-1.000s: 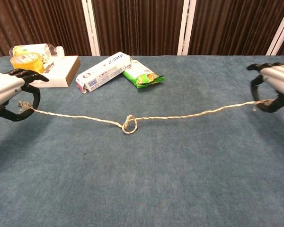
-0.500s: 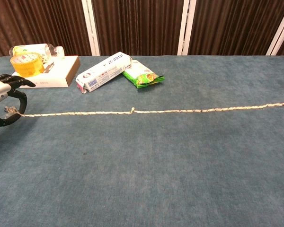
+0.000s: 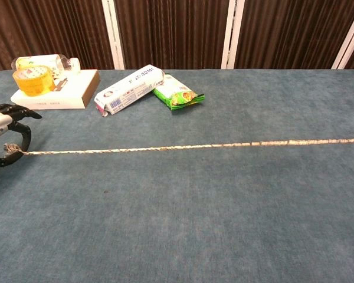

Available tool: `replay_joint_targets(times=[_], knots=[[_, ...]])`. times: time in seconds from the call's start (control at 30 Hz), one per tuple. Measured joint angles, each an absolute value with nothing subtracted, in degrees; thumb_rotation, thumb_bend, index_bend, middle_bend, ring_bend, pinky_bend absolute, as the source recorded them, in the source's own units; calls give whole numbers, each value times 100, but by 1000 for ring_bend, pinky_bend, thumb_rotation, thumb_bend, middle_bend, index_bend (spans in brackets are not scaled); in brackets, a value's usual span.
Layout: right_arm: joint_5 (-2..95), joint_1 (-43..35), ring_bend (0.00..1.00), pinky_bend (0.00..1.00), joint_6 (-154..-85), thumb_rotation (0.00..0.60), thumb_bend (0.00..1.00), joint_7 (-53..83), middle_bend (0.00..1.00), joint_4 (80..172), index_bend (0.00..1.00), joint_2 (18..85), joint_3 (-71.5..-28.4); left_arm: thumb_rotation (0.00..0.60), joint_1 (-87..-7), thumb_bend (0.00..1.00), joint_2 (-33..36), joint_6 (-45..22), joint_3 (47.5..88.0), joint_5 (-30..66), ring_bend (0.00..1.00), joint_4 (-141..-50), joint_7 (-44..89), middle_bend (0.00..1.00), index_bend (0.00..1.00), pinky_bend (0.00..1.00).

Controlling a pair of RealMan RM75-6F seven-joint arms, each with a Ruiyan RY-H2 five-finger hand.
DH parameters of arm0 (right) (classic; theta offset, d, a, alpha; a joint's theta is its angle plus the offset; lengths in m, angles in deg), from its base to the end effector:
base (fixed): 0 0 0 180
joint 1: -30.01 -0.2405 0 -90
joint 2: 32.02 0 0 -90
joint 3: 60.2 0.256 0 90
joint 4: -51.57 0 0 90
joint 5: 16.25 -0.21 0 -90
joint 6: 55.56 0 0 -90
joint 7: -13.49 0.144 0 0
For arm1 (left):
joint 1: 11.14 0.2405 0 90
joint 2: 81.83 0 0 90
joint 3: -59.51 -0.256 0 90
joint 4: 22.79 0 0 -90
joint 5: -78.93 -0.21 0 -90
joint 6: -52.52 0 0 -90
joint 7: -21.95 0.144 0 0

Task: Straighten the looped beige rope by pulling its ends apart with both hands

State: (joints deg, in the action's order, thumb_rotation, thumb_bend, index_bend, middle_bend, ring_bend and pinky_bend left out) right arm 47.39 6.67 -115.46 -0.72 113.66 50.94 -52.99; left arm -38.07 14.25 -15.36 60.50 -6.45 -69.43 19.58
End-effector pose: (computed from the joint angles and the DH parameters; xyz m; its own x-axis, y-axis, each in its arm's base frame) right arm -0.3666 -0.3093 0.0879 0.6285 -0.2162 0.7471 -0.7448 0.1092 0.6582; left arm -0.3158 0.3131 0.0120 0.6112 0.0924 0.7861 0.7747 -0.2732 -0.5702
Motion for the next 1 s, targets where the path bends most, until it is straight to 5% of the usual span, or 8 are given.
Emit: replay_joint_targets(times=[0.6,0.73,0.87,1.0], knots=[[4753,588,0,0,-11068,600,591,-150,127,10765,746,5552,-5332,600,-3903,446,1773,-1262,6010,-698,0,-6473,1804,106,544,69],[4755,584,0,0,-11016,600,591,-154,127,10700,657,5585,-5332,600,-3904,445,1777,-1243,6004,-702,0,-6466,1805,103,473,70],[4763,590,0,0,-10934,600,592,-124,123,10623,361,5606,-5349,600,-3897,444,1778,-1193,5997,-690,0,-6479,1819,92,310,77],[4799,607,0,0,-10846,600,592,-29,111,10504,274,5631,-5370,600,-3878,443,1785,-1161,6012,-646,0,-6532,1876,86,229,90]])
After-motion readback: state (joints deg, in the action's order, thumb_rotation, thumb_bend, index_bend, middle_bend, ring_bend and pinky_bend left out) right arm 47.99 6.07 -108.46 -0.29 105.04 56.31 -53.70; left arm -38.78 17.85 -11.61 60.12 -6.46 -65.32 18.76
